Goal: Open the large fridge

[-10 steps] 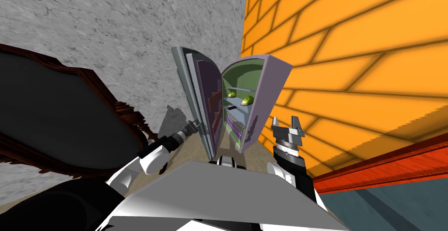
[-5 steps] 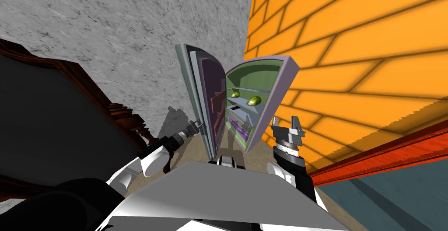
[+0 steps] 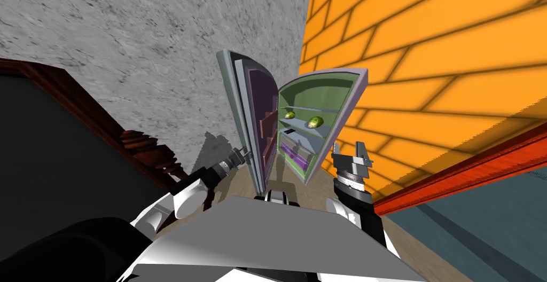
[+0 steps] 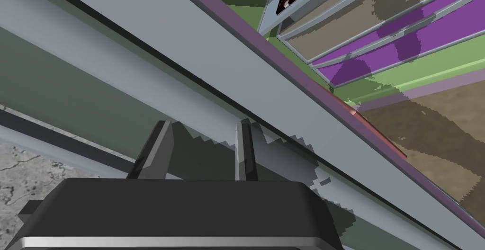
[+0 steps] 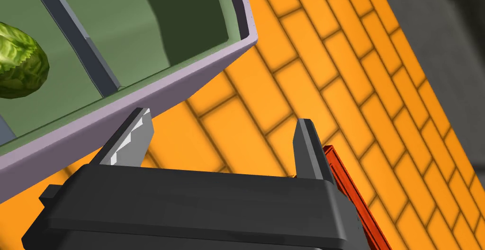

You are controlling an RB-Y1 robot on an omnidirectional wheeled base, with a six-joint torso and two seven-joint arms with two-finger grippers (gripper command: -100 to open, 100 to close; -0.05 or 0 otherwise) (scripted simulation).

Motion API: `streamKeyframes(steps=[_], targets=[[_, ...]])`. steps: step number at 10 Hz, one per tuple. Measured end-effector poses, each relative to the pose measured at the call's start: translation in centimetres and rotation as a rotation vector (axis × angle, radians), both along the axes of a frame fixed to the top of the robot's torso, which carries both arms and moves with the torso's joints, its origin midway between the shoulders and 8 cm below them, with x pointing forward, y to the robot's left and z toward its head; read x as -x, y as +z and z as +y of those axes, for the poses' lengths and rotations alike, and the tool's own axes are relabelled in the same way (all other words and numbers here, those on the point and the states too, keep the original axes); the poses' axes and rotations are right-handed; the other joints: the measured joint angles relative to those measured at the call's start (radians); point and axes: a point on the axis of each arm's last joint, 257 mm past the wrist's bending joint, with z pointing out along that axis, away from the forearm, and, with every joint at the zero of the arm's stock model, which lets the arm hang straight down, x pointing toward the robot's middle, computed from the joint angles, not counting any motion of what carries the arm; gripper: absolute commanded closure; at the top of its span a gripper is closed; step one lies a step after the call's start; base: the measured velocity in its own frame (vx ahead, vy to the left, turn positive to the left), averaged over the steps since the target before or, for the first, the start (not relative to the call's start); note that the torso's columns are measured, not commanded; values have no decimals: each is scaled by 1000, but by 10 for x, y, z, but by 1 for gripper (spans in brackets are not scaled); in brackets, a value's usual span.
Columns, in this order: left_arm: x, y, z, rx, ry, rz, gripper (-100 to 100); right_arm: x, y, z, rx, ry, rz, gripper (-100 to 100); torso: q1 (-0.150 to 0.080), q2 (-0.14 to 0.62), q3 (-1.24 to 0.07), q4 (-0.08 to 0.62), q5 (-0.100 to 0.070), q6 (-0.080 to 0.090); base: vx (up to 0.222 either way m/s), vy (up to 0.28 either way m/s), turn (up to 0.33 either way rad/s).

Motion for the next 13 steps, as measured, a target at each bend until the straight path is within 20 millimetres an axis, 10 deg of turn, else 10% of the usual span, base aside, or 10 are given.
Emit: streamKeyframes(steps=[9,10,13], targets=[[8,0,-33,-2,-87,-3,100,0,0,0,0,0,0,0,-2,0,0,0,0,-3,21,291,-134],[8,2,-33,0,-87,-7,-100,0,0,0,0,0,0,0,-10,3,2,0,-1,-3,24,35,164],[13,17,-36,3,-115,-2,-100,0,0,0,-1,0,0,0,-6,9,5,5,-2,-2,58,-15,134]])
